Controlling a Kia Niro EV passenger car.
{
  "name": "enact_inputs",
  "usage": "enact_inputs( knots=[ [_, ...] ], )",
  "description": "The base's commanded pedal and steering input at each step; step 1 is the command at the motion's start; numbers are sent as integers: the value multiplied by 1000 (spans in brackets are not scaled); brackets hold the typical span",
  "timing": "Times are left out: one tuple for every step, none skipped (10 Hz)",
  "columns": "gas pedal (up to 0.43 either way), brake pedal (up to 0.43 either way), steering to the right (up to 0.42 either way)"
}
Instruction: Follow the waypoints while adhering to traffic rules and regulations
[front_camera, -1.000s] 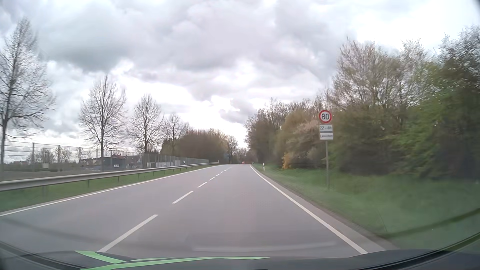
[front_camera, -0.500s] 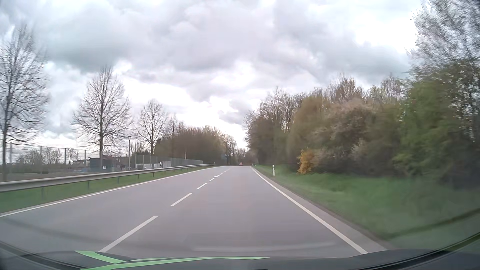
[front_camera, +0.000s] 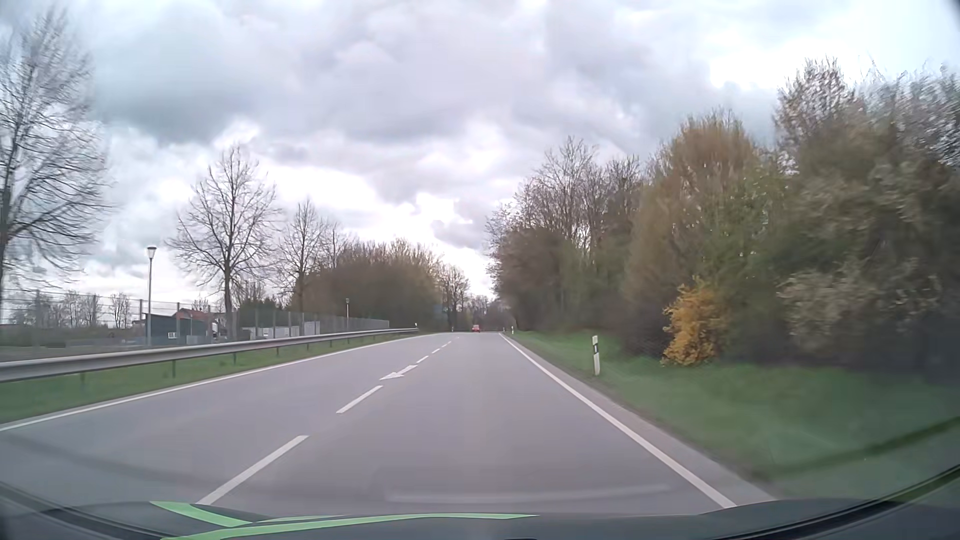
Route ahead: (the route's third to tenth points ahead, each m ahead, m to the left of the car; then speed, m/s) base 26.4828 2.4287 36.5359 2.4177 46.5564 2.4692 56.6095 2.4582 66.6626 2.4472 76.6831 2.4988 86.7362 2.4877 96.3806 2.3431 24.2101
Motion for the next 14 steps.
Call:
enact_inputs(
  knots=[
    [228,0,3],
    [228,0,3],
    [228,0,3],
    [228,0,3],
    [228,0,3],
    [228,0,2],
    [228,0,2],
    [228,0,1],
    [228,0,2],
    [228,0,2],
    [228,0,2],
    [228,0,2],
    [228,0,1],
    [228,0,2]
  ],
)
